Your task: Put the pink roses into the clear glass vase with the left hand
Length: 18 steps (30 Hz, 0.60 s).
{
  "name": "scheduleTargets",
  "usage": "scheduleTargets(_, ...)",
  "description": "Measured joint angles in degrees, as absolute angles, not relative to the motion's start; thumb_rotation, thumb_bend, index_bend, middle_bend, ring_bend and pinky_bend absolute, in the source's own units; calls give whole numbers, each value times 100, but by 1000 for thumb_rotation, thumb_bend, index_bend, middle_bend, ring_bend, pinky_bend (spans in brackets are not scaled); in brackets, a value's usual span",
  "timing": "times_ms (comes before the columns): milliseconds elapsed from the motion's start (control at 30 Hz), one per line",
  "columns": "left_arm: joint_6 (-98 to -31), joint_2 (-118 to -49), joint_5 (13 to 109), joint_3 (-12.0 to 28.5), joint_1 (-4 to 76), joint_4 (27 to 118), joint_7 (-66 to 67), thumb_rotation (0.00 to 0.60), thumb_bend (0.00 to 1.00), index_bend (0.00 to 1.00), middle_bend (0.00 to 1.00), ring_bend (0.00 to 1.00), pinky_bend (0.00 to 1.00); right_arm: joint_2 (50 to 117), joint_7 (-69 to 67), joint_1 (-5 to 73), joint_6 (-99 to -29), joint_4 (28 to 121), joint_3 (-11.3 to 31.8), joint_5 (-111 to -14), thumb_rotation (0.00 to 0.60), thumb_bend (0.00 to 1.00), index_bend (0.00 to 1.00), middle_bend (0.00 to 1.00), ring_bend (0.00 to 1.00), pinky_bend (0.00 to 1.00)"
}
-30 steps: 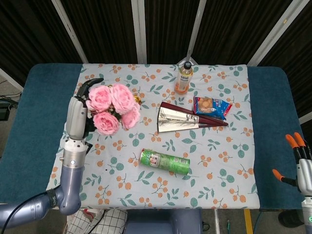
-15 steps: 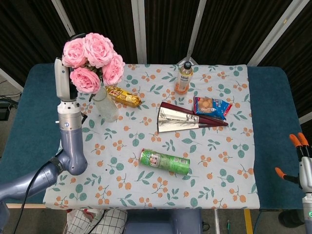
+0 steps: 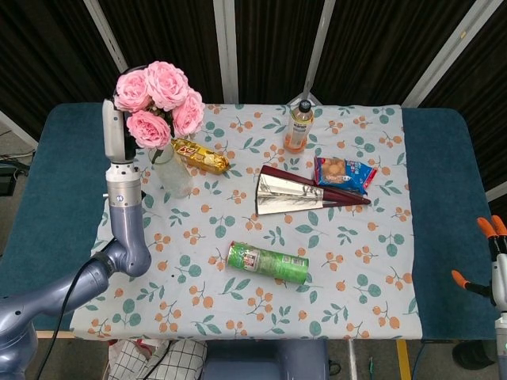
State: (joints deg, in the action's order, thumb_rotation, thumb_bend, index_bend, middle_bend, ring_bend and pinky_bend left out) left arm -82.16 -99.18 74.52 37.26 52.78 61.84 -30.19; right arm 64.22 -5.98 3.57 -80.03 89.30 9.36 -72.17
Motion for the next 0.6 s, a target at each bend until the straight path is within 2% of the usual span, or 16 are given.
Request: scheduleTargets(600,-8003,-10360,7344,3250,5351,5062,-3635,600,504,439,533,231,230,6444,-582,344,-8016,8928,969,-7185,600,161,148,0,0,11)
